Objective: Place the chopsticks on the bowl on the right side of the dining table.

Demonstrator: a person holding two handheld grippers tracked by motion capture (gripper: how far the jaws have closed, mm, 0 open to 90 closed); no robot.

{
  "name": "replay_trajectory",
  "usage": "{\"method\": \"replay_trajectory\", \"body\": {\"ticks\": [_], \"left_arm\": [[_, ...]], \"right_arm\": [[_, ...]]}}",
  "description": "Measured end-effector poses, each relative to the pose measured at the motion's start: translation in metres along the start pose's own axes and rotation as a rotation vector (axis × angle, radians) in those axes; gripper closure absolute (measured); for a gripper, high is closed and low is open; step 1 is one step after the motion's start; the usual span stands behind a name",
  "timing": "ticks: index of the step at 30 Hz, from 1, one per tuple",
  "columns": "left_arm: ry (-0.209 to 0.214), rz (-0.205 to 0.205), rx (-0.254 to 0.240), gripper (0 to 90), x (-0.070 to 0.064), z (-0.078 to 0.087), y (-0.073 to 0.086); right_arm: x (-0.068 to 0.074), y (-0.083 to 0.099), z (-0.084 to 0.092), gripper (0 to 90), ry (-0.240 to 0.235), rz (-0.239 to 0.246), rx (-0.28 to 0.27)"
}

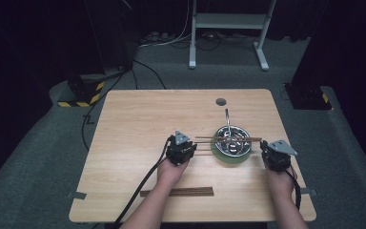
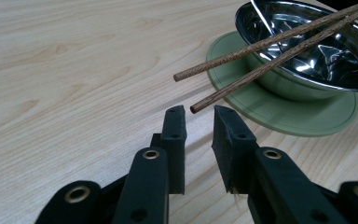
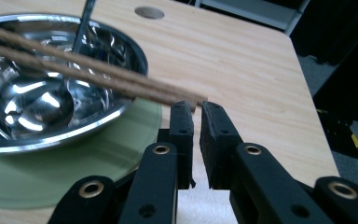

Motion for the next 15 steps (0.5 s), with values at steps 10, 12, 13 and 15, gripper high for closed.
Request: {"method": "replay_trajectory", "body": {"ticks": [10, 12, 13, 15], "left_arm": [[-0.018, 0.003, -0.001, 80.4, -0.0036, -0.0038, -0.0027], [-0.020, 0.000, -0.006, 80.4, -0.0047, -0.0054, -0.0027], [-0.020, -0.008, 0.000, 80.4, -0.0048, -0.0059, -0.0025], [-0.021, 0.000, -0.002, 80.4, -0.0053, -0.0079, -0.0026]], "right_arm": [[-0.0078, 0.0037, -0.0036, 83.2, 0.002, -0.041, 0.012], [-0.0088, 0.0042, -0.0030, 83.1, 0.004, -0.046, 0.013], [-0.0088, 0.0048, -0.0027, 83.1, 0.008, -0.051, 0.018], [-0.0093, 0.0056, -0.0027, 82.7, 0.011, -0.041, 0.020]]}}
Point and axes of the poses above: each handheld gripper's, and its own axes: z roughly backward along the jaws, y roughly out of its underside, x roughly to its left, the point moved 6 cm from there along -z, roughly forward along the jaws, and after that the axes turned 2 degrees about -x, right-handed, at the moved point
